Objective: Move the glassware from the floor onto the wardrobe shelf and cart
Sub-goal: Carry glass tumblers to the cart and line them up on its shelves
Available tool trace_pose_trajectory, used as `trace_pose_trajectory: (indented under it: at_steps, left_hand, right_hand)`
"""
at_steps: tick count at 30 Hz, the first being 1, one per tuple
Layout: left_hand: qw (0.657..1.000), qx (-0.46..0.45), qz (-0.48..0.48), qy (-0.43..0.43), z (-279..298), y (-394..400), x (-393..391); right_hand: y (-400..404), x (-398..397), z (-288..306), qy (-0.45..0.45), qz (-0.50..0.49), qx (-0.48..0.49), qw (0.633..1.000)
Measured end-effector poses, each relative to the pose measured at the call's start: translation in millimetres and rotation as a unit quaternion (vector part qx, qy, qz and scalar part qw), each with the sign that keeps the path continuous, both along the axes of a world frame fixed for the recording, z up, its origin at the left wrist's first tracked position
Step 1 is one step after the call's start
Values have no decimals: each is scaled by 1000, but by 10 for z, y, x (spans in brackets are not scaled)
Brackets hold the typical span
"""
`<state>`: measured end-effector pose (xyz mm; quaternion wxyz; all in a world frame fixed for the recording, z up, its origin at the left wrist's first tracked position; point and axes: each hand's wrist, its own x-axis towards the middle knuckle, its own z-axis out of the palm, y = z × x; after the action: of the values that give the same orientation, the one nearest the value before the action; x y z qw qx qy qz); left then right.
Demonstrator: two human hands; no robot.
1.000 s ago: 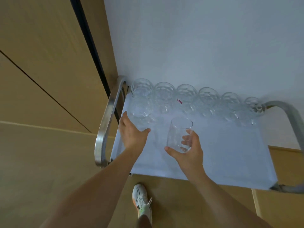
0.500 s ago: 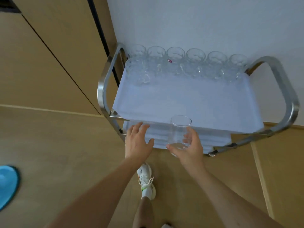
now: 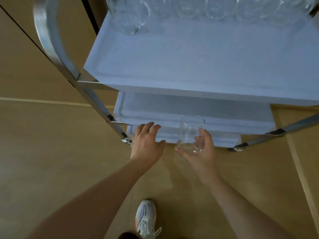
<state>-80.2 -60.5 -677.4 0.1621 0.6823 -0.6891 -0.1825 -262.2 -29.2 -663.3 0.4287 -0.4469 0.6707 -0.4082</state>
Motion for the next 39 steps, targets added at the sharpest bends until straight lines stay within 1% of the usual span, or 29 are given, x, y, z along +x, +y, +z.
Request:
trace_pose_trajectory:
  at_steps: [2,5,10,13,16,18,21,28,31,34,39]
  left_hand:
    - [1000,-26,-10,-1,-246,-196,-30]
    - [997,-75,-31,-9,-517,-548,-73]
    - [987,-150,-46,-12,-803,-1084,-96]
    - [984,-173,-46,-12,-934,-1295,-143]
    - [983,-176,-39,25,-1039,-1415,-241]
    - [985,-163,-38,40,-1084,-1441,-329]
    - [987,-149,-56,32,-1099,-1489,-462]
    - [982,-109,-153,-11,-1063,-1736,-1125]
    - [980,-92,-174,-33,-1075,-1828,-1424]
    - [972,-104,-182,-107,-1127,-1811,-1543]
    - [969,-125,-182,-110,-1195,-1812,-1516]
  right_hand:
    - [-201,6,-249,9,-9,-26,1000]
    - [-516,-20,-471,24,-6,-82,996]
    - [-1012,-151,-754,42,-4,-182,982]
    - [-1261,-197,-924,53,-23,-223,973]
    - [-1431,-237,-1055,61,-32,-253,965]
    - [-1502,-284,-1109,67,-35,-255,964]
    - [-1585,-402,-1140,79,-42,-249,965]
    - [-1824,-1071,-1150,124,-90,-231,961]
    - [-1938,-1338,-1176,139,-96,-227,959]
    - [-2133,-1567,-1172,145,-104,-212,961]
    - [-2593,-1947,-1175,192,-142,-217,947]
